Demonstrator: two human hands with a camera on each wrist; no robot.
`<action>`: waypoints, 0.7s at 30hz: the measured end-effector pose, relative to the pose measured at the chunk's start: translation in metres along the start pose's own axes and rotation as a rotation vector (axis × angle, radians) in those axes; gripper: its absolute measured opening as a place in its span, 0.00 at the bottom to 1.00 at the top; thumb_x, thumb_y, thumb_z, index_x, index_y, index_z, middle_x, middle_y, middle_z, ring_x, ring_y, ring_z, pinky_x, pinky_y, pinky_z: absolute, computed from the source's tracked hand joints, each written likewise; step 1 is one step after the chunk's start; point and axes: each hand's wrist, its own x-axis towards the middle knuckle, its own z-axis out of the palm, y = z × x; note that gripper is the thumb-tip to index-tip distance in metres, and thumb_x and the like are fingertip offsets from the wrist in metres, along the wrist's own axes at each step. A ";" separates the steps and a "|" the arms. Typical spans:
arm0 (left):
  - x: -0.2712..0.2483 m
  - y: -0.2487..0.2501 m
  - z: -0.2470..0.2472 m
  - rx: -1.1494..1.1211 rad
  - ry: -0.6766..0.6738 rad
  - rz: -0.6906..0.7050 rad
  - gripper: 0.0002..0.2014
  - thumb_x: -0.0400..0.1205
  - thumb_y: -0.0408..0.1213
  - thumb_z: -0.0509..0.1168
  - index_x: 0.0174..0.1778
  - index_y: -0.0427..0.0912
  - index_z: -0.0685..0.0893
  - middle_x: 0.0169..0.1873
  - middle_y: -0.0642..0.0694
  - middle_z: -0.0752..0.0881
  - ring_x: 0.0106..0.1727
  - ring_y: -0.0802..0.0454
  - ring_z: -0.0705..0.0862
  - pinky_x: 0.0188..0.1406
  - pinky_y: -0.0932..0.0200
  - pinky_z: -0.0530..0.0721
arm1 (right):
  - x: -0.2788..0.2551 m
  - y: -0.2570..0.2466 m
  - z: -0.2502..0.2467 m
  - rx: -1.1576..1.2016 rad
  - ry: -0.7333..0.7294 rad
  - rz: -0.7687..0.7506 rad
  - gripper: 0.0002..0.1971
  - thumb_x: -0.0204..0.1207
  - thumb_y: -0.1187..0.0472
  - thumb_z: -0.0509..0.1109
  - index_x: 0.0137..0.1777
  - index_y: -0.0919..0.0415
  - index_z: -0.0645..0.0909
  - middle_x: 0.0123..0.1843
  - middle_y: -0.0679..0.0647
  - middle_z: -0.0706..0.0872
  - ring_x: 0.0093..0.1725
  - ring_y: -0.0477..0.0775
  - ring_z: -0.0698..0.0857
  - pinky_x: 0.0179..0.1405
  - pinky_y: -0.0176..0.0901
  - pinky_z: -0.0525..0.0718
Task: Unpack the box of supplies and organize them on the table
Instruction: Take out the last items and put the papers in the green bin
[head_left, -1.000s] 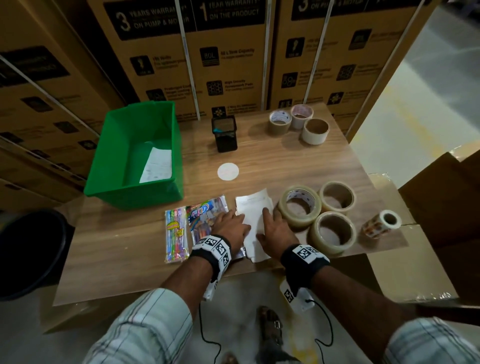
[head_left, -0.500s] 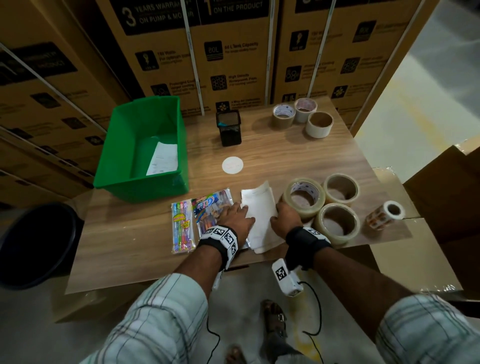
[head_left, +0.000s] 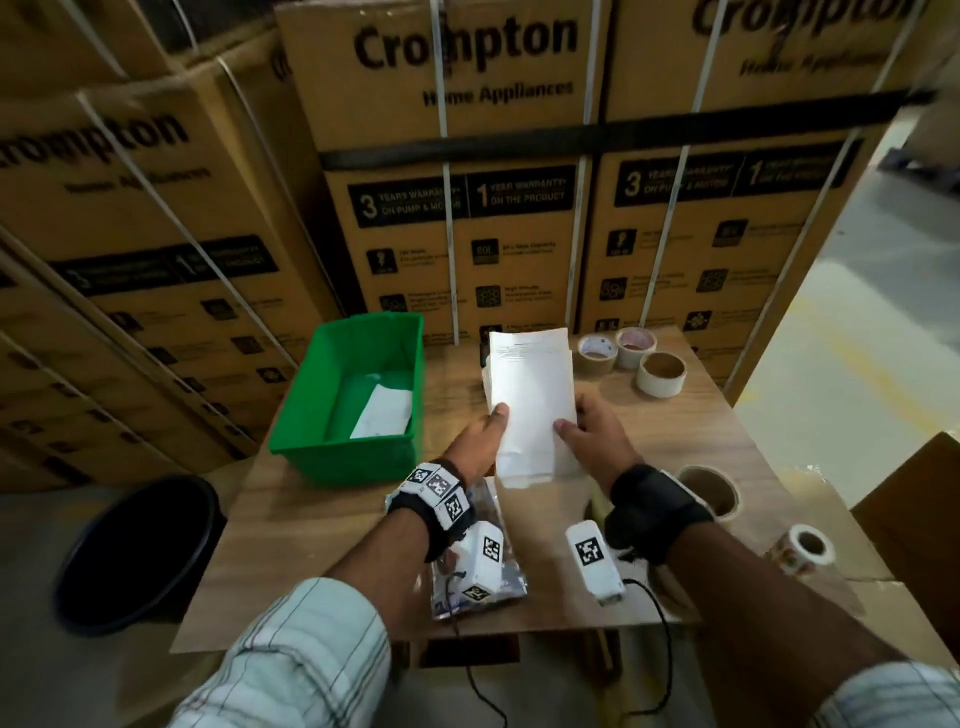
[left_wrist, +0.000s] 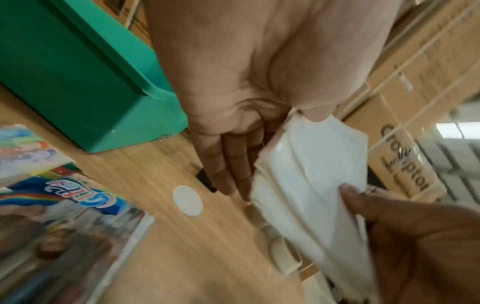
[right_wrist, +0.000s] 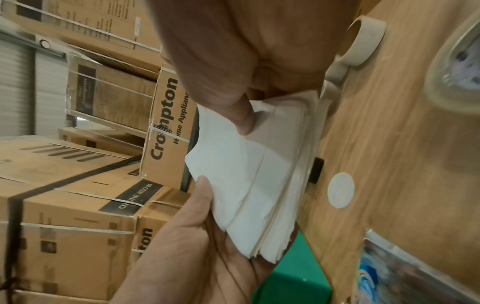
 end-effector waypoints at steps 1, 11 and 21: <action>-0.002 0.007 -0.005 -0.012 0.026 0.008 0.24 0.87 0.54 0.53 0.65 0.39 0.80 0.60 0.45 0.86 0.58 0.48 0.83 0.64 0.58 0.76 | 0.002 -0.006 0.003 0.047 -0.029 0.000 0.15 0.79 0.66 0.66 0.64 0.56 0.73 0.64 0.57 0.83 0.59 0.57 0.84 0.62 0.60 0.83; -0.006 0.024 -0.062 0.217 0.233 -0.039 0.24 0.83 0.51 0.57 0.65 0.34 0.78 0.62 0.38 0.83 0.62 0.43 0.81 0.68 0.51 0.76 | 0.020 -0.030 0.029 -0.411 -0.497 -0.386 0.64 0.62 0.53 0.84 0.83 0.54 0.36 0.84 0.50 0.50 0.82 0.50 0.56 0.74 0.36 0.58; -0.012 0.034 -0.117 0.140 0.343 -0.117 0.21 0.83 0.40 0.59 0.71 0.36 0.75 0.66 0.39 0.82 0.64 0.40 0.82 0.69 0.46 0.79 | 0.049 -0.053 0.090 -0.623 -0.570 -0.504 0.51 0.69 0.50 0.78 0.84 0.57 0.50 0.80 0.58 0.61 0.78 0.58 0.65 0.75 0.43 0.66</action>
